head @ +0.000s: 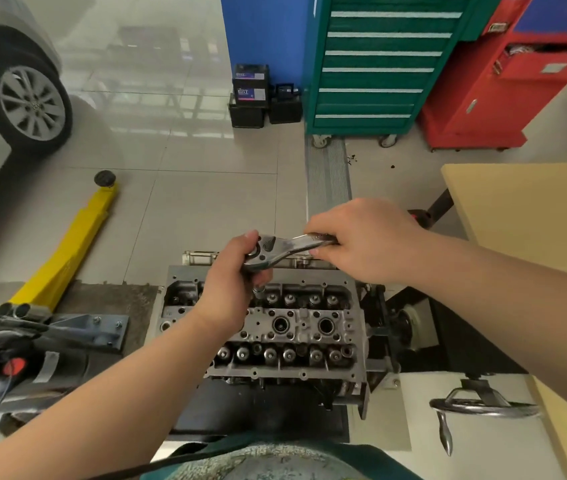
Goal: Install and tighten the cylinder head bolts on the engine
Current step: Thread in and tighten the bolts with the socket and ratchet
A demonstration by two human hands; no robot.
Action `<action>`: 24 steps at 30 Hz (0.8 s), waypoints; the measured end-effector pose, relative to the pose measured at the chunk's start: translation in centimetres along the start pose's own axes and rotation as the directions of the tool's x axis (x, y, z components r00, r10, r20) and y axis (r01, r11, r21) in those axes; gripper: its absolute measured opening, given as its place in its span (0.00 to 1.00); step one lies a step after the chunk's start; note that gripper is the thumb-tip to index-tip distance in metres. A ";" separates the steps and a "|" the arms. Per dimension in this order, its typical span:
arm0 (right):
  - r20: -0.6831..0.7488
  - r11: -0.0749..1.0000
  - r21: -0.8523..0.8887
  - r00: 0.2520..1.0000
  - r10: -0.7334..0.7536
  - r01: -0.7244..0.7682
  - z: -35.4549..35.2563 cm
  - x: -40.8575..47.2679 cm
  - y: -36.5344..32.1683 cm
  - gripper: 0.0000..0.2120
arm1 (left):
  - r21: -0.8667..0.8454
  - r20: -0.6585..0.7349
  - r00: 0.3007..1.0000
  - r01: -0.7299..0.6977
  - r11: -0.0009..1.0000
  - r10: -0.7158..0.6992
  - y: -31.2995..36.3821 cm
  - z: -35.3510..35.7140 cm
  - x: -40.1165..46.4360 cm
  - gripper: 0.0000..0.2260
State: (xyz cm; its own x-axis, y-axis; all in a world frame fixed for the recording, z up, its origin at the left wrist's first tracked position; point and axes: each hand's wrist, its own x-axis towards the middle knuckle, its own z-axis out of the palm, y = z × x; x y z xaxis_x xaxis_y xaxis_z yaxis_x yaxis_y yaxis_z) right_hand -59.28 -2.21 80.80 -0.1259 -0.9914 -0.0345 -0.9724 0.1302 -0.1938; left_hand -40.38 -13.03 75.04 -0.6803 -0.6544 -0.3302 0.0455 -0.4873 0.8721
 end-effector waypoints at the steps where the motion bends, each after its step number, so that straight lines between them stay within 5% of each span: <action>1: 0.000 1.000 0.004 1.000 -0.014 0.014 0.1 0.1 0.1 0.06 | 0.008 0.005 1.000 -0.011 1.000 0.011 -0.1 0.0 -0.1 0.18; 10: 0.058 0.984 -0.045 0.984 -0.169 0.172 -0.2 0.9 0.5 0.04 | -0.015 -0.106 0.993 -0.052 0.999 0.050 -2.0 -0.2 -1.3 0.20; 14: 0.120 0.948 -0.154 0.958 -0.262 0.278 -0.9 2.2 1.5 0.05 | 0.136 -0.098 0.987 -0.116 0.984 0.130 -2.6 0.8 -2.5 0.18; 17: 0.139 0.939 -0.185 0.954 -0.266 0.289 -0.7 1.9 1.9 0.12 | 0.285 -0.245 0.927 -0.210 0.935 0.283 -2.0 1.7 -2.7 0.11; 20: 0.157 0.959 -0.174 0.967 -0.199 0.226 0.1 -0.5 1.1 0.14 | 0.320 -0.238 0.893 -0.299 0.899 0.382 -1.6 3.4 -2.5 0.10; 24: 0.113 0.993 -0.100 0.991 0.070 -0.059 1.2 -4.3 -2.5 0.16 | 0.320 -0.248 0.890 -0.297 0.900 0.382 -1.0 4.3 -1.6 0.24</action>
State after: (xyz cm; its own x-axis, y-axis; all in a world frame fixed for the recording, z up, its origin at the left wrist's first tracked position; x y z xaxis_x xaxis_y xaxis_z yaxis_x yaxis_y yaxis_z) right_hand -56.12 1.74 80.23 -0.1710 -0.9725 -0.1584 -0.9781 0.1870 -0.0919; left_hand -42.45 -9.05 76.28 -0.4069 -0.9121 -0.0505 0.0086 -0.0591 0.9982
